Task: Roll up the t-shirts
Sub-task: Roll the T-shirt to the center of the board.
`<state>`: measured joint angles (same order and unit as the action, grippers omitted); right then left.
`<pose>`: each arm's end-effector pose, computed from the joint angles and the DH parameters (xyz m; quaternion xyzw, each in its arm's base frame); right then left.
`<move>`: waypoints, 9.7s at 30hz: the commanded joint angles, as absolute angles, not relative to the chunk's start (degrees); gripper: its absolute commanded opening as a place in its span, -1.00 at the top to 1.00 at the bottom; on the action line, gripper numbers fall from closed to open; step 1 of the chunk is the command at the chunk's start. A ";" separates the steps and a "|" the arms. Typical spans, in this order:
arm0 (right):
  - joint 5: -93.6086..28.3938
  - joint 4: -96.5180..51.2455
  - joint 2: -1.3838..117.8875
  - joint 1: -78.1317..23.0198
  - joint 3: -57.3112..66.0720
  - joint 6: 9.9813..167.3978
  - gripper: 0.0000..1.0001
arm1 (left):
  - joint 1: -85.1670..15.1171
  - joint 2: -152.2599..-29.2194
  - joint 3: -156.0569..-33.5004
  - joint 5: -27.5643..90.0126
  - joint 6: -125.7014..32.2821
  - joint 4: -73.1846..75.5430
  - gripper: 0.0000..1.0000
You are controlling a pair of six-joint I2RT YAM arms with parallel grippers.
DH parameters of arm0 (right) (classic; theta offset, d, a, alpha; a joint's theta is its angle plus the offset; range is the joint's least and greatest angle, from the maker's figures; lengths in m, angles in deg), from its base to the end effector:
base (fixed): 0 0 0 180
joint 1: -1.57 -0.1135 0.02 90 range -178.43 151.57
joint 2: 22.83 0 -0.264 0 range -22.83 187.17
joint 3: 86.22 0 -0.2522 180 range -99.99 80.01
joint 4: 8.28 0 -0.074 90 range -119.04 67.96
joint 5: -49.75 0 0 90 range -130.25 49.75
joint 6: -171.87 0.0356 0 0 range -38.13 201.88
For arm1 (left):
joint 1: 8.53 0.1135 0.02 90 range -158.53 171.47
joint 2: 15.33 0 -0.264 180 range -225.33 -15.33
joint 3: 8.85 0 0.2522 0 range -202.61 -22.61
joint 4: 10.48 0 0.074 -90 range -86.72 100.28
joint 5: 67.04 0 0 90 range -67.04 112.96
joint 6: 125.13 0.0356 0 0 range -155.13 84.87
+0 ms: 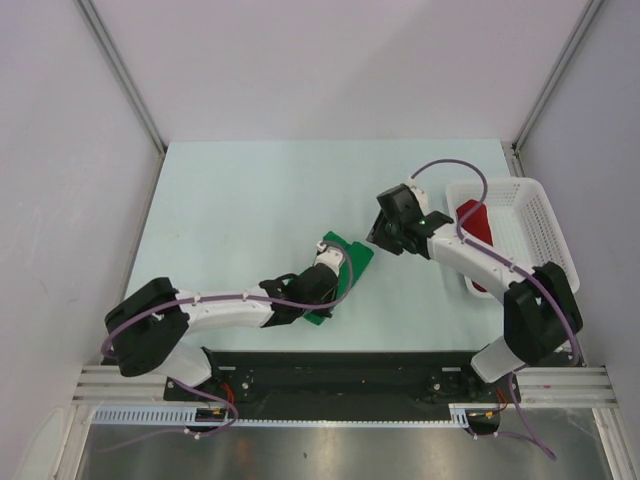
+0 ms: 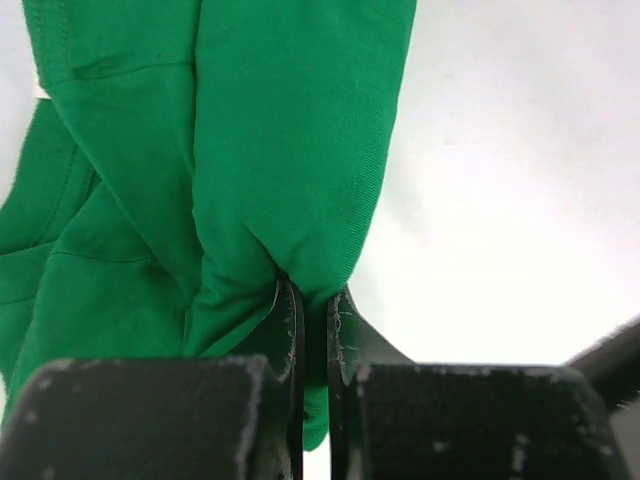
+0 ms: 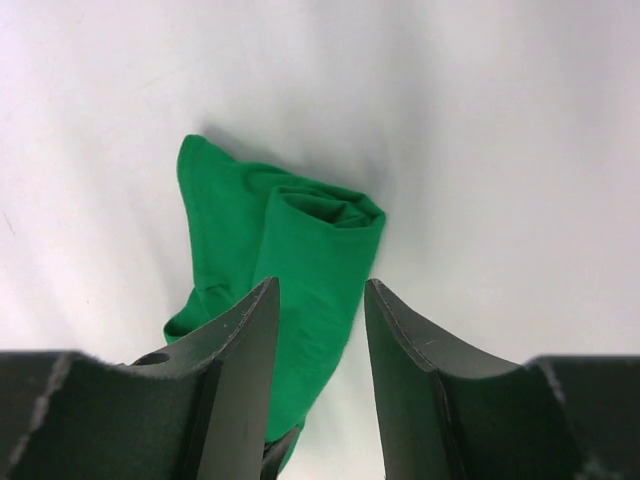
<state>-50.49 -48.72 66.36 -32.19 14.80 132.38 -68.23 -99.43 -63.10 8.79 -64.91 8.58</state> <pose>0.2809 0.1801 0.2485 0.1663 0.9235 0.1627 0.3051 0.1503 -0.2399 0.1688 0.1981 0.9089 -0.1631 0.3287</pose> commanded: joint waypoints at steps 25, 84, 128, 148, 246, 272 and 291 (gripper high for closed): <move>-57.03 -44.37 48.01 -40.96 36.24 138.82 0.27 | -60.74 -97.07 -54.87 30.43 -78.37 3.99 1.00; -53.26 -44.01 72.45 -42.64 17.61 133.56 0.18 | -52.12 -102.78 -66.91 23.23 -67.74 12.69 0.10; -55.55 -46.30 77.62 -39.65 14.54 121.87 0.04 | -61.61 -103.14 -56.71 26.74 -86.55 -4.37 0.57; -56.33 -51.83 85.45 -40.18 7.42 117.21 0.04 | -58.09 -93.38 -60.84 27.71 -76.80 9.43 -0.48; -50.97 -34.70 38.87 -51.33 47.49 138.56 -0.08 | -57.66 -107.09 -50.21 28.50 -102.36 -21.85 1.00; -48.24 -25.29 45.65 -49.40 48.72 137.94 -0.34 | -58.97 -112.01 -45.29 27.27 -104.47 -22.55 1.00; -49.47 -16.77 50.03 -54.59 54.61 144.97 -0.37 | -59.06 -112.98 -43.71 27.18 -107.11 -23.96 1.00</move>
<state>-48.39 -20.57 48.63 -53.06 54.72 142.17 -58.39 -109.44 -46.66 29.16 -107.07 -34.56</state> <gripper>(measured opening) 0.680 0.044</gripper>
